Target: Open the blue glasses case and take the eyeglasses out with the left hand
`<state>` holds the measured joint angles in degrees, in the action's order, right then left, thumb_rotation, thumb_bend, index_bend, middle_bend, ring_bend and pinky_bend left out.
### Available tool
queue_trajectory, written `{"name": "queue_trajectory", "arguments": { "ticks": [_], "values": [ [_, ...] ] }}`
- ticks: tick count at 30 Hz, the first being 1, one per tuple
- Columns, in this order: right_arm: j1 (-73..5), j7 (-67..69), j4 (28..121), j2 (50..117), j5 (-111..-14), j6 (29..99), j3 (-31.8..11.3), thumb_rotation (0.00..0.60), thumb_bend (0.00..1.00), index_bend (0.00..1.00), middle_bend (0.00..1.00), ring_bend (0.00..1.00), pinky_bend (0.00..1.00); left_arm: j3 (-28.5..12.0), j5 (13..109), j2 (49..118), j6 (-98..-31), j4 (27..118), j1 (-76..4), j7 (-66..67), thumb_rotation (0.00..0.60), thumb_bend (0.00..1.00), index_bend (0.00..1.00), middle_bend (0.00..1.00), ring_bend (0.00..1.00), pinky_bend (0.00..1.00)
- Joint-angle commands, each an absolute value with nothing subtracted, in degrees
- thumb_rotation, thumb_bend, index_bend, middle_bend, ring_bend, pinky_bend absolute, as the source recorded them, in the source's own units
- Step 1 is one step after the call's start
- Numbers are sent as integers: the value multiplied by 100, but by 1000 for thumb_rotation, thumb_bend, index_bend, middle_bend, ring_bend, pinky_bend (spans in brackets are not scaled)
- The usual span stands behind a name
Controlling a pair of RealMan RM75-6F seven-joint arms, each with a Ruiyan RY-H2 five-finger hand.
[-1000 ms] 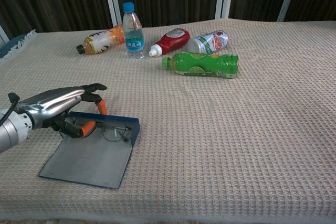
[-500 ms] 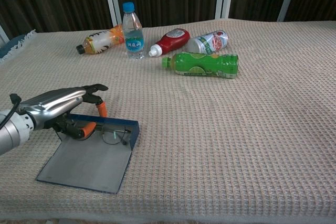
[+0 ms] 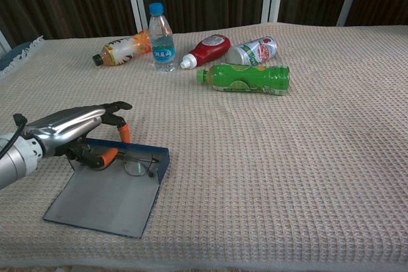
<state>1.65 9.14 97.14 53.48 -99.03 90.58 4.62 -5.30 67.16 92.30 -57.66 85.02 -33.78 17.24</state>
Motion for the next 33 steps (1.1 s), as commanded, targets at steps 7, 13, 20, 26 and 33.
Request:
{"name": "queue_trajectory", "arguments": {
  "ticks": [7, 13, 20, 26, 33],
  "values": [
    [166, 924, 9712, 5344, -9903, 9064, 461, 600, 176, 0, 0, 0, 0, -550, 6745, 9230, -5803, 8529, -3370, 1677, 600, 470, 472, 0, 0, 0],
    [166, 929, 9712, 5343, -9900, 9066, 459, 600, 176, 0, 0, 0, 0, -597, 6727, 9241, -5827, 8540, -3366, 1613, 600, 468, 468, 0, 0, 0],
    [164, 933, 9716, 5340, -9906, 9065, 461, 600, 176, 0, 0, 0, 0, -753, 6734, 9386, -6024, 8486, -3336, 1443, 600, 470, 468, 4, 0, 0],
    [172, 971, 9706, 5329, -9915, 9089, 464, 600, 176, 0, 0, 0, 0, -985, 6674, 9642, -6248, 8263, -3311, 1213, 600, 471, 458, 13, 0, 0],
    [173, 1003, 9696, 5318, -9922, 9099, 466, 600, 176, 0, 0, 0, 0, -1209, 6707, 9876, -6505, 8010, -3283, 905, 600, 474, 437, 12, 0, 0]
  ]
}}
